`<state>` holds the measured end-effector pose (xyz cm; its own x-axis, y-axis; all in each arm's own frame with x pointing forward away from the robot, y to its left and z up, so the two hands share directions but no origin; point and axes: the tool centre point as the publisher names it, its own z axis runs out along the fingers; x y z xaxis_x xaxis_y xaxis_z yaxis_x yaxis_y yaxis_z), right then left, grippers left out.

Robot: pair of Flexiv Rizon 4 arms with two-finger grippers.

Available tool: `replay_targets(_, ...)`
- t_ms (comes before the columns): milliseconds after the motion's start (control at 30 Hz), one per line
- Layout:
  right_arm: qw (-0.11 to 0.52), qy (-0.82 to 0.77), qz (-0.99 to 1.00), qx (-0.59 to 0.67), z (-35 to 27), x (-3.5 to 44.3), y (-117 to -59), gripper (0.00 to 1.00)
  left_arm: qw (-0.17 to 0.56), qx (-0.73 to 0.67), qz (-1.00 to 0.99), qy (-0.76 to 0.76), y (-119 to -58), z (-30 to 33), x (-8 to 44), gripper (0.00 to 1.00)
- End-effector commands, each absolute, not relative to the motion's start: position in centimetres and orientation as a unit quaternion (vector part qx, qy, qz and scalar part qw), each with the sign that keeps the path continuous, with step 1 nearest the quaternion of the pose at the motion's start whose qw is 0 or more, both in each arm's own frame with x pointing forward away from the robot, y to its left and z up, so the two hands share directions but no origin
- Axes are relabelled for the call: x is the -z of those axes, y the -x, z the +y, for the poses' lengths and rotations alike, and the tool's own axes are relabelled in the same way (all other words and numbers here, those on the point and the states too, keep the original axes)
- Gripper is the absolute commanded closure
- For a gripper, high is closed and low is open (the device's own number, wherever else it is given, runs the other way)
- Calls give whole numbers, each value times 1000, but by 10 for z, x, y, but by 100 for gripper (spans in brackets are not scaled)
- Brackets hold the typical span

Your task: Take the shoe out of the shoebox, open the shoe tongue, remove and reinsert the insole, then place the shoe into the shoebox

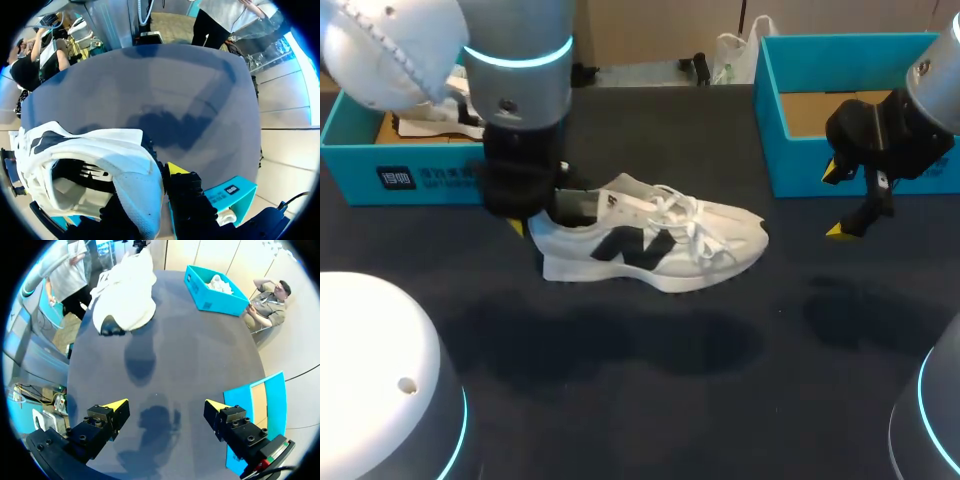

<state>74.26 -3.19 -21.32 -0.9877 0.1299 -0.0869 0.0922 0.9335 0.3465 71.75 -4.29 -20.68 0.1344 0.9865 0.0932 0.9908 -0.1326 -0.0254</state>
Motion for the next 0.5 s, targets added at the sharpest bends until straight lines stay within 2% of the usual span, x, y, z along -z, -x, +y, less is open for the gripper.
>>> replay_targets(33,55,-57,982,-173,-32,214,-742,0,29,36,-661,749,-716,-48,218,100)
replay_targets(333,55,-57,982,-173,-32,214,-742,0,-9,48,-670,741,-725,-53,252,100)
replay_targets(500,55,-57,982,-173,-32,214,-742,0,-7,55,-673,738,-727,-57,274,100)
